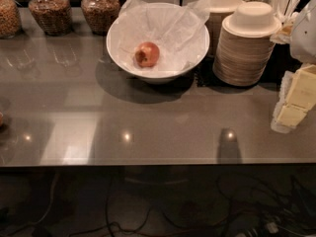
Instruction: Pick apple from white bowl
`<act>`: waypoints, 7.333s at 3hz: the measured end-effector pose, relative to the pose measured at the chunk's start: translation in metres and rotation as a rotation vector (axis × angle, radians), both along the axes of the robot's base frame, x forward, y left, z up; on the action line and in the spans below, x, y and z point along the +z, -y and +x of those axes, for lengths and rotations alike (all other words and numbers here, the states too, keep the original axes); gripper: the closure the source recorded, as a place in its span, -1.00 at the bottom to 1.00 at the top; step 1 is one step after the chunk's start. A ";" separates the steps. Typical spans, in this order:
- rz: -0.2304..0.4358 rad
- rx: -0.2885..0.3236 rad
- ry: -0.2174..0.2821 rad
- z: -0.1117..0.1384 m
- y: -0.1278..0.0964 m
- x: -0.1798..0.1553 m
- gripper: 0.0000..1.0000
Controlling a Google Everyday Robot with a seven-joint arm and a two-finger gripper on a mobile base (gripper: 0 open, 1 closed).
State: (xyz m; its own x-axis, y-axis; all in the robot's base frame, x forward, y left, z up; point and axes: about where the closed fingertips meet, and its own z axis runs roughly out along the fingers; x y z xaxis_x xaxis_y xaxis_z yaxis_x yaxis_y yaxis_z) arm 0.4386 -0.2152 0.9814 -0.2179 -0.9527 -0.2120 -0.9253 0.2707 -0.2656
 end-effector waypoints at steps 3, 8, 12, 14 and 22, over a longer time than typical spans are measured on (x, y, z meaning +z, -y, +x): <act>0.112 0.050 0.150 0.031 -0.026 0.006 -1.00; 0.239 0.214 0.439 0.214 -0.156 0.040 -1.00; 0.203 0.259 0.396 0.276 -0.200 -0.015 -0.62; 0.201 0.227 0.341 0.283 -0.188 -0.057 -0.68; 0.240 0.246 0.251 0.316 -0.219 -0.116 0.88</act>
Offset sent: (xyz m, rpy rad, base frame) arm 0.0174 0.0129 0.0010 0.1054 -0.1291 0.0277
